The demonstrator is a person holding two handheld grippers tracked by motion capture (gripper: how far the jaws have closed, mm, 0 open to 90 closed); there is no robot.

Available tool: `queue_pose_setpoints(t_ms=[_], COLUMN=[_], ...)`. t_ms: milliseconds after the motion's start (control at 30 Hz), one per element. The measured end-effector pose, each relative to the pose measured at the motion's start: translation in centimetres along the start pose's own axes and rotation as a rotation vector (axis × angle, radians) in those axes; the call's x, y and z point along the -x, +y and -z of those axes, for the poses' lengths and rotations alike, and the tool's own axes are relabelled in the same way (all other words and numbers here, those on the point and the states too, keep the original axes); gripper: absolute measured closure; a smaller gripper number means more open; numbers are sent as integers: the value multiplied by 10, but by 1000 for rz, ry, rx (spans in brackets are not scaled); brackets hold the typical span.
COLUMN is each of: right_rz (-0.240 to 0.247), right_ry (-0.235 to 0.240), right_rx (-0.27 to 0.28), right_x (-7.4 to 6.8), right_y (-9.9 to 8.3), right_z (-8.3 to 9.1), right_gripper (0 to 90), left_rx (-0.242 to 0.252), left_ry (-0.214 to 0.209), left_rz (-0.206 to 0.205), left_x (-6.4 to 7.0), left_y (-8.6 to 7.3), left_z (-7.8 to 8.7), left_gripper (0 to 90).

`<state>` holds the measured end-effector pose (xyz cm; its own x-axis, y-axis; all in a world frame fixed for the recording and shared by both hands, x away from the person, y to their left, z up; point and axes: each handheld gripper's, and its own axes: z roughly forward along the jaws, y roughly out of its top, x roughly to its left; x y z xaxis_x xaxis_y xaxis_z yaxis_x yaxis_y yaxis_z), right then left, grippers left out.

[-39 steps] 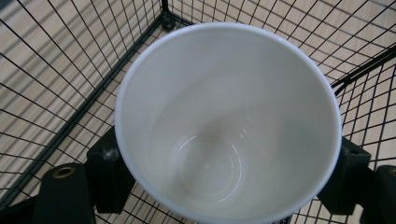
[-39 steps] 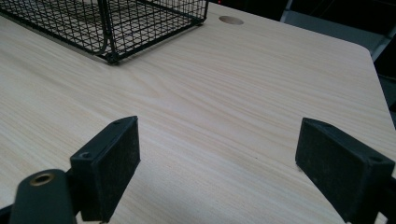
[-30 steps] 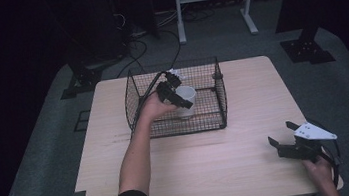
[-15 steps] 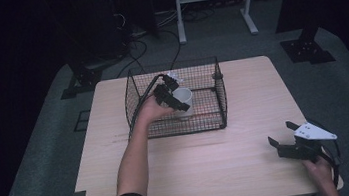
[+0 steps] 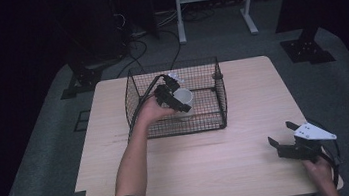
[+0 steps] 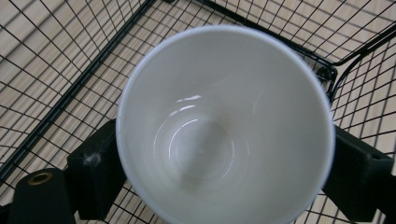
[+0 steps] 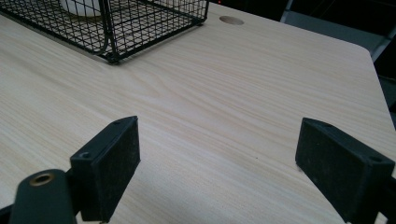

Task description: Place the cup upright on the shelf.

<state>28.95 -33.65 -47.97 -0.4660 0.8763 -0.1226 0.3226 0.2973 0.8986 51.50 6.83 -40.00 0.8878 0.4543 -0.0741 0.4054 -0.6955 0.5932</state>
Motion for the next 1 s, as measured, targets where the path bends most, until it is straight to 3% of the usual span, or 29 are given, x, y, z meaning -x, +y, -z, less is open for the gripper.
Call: queue_pose_setpoints(t_ms=[767,967,1000], right_rz=[-5,-6,-6], right_ry=[2,1,1], right_rx=[-1,-1,-1], right_x=[0,1,1], right_y=[0,0,0], right_z=[0,0,0], right_gripper=[131,131,131], left_rx=[101,142,139], left_ry=[51,58,74], left_rz=[-18,-35,-41], left_x=[8,17,19], left_y=[1,0,-1], left_z=[42,58,60], left_gripper=[76,76,76])
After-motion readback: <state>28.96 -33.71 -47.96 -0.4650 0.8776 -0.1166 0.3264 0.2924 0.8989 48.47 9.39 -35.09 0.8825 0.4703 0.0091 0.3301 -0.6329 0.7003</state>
